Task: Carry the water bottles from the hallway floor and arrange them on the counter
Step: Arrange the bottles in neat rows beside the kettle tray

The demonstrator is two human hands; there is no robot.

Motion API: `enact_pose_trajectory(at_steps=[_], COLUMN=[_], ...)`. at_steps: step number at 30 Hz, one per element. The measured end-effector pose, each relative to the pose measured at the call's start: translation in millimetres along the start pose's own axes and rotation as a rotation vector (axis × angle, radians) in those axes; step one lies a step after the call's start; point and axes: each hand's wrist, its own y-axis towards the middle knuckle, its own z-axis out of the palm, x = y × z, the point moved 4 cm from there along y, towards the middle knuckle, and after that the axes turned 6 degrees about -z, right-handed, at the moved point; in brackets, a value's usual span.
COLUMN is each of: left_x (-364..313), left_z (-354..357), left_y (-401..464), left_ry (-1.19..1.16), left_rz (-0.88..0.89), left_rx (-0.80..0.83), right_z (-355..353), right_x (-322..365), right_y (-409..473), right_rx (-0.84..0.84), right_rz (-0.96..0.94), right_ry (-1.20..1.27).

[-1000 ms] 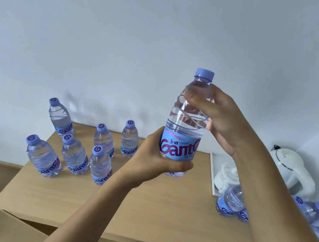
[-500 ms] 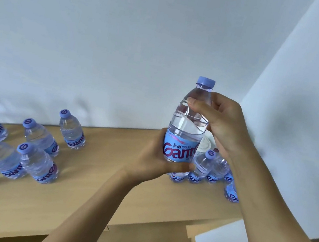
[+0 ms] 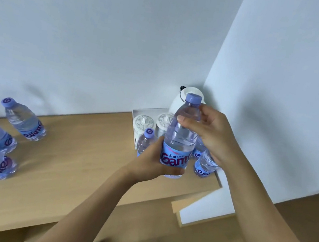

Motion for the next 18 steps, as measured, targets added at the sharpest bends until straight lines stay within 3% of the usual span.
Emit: enact_pose_trajectory(at_steps=[18], left_x=[125], left_z=[51], left_y=[71], left_ry=[0.137], left_rz=[-0.093], left_rx=[-0.206], right_z=[-37], right_x=[-127], right_y=[-35], right_rx=[0.018], right_rz=[0.158], right_ry=[-0.245])
